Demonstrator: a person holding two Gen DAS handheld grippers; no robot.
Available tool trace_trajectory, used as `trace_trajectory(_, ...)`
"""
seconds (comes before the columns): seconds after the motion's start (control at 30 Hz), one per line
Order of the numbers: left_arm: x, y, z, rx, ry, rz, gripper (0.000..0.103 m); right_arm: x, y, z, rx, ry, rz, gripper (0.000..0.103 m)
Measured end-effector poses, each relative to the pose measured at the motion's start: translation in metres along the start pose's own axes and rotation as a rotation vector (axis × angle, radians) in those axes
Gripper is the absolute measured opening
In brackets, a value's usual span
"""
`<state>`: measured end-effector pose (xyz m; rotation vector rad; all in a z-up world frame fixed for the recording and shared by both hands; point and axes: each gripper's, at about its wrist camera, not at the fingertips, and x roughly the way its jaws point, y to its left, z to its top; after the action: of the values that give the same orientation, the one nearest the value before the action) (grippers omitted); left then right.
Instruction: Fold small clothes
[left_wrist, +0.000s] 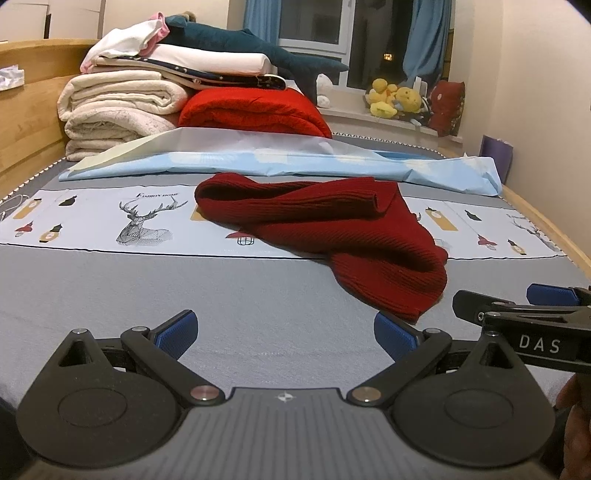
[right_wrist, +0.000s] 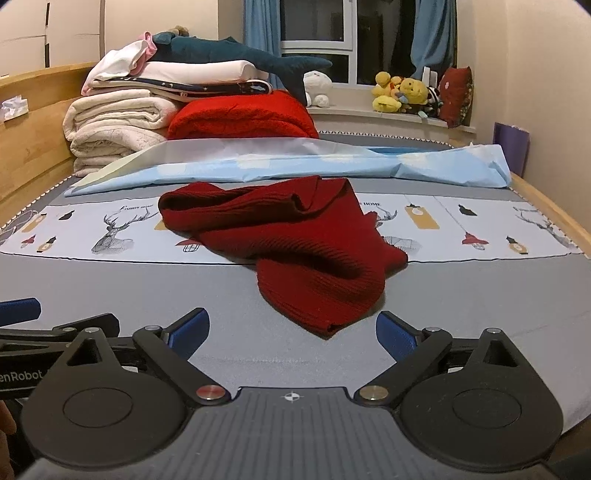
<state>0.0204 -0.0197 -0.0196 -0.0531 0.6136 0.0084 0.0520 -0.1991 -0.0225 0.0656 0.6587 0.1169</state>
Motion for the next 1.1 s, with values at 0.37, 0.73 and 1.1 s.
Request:
trace_trajectory(0.37,0.0003,0.0003,-0.0001,0.001,0.000,0.002,0.102,-0.0010,0.0017,0.0008,-0.007,-0.002,-0.001,0.095)
trace_trajectory(0.73,0.0005,0.0007,-0.0008,-0.001,0.000,0.003,0.102,-0.0017,0.0048,0.0017,-0.011,-0.005,0.002,0.092)
trace_trajectory(1.1,0.0008,0.0009,-0.0014,-0.002,0.002,0.004,0.102,-0.0013,0.0054,0.0018,-0.002,-0.001,0.005,0.092)
